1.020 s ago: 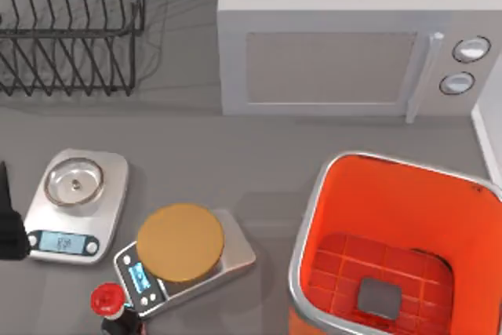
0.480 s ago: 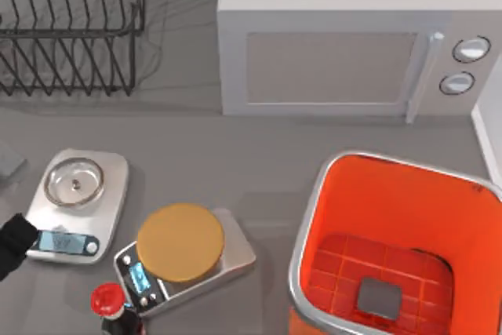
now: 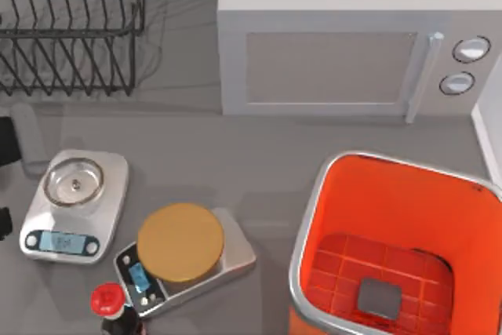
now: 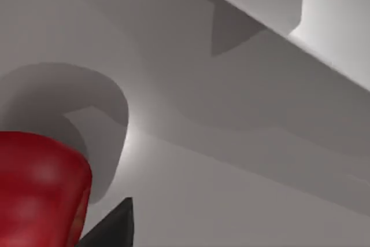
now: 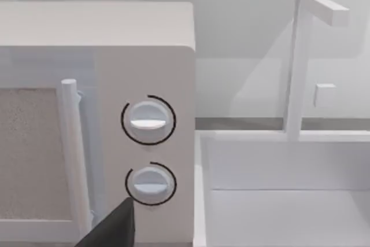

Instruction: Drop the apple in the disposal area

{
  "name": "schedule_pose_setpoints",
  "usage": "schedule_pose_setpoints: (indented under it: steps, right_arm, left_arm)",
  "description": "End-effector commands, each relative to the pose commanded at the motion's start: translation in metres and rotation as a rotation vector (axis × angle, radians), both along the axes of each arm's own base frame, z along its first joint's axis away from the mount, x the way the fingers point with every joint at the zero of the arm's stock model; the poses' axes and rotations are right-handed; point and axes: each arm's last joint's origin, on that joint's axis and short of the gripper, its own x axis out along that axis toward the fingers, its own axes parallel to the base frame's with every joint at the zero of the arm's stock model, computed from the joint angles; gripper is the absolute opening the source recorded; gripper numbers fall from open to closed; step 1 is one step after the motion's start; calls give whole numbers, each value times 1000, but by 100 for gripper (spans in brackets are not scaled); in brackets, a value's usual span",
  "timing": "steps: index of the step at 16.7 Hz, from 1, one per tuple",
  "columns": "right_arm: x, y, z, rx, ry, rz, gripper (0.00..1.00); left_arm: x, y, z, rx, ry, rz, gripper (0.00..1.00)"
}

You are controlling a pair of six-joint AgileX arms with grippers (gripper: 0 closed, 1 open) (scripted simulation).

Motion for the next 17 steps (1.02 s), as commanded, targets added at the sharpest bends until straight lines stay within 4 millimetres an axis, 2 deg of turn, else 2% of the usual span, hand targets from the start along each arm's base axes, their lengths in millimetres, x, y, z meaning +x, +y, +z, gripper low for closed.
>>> schedule_pose_setpoints:
  steps: [4,8,11,17]
  right_arm:
    - [0,0,0,0,0,0,100]
    - [0,0,0,0,0,0,100]
    - [0,0,0,0,0,0,100]
    - [0,0,0,0,0,0,100]
  left_arm:
    - [44,18,0,19,93,-111,100]
    - [76,37,5,36,107,-158,100]
    - [86,44,13,48,89,-163,100]
    - [87,43,13,50,83,-167,100]
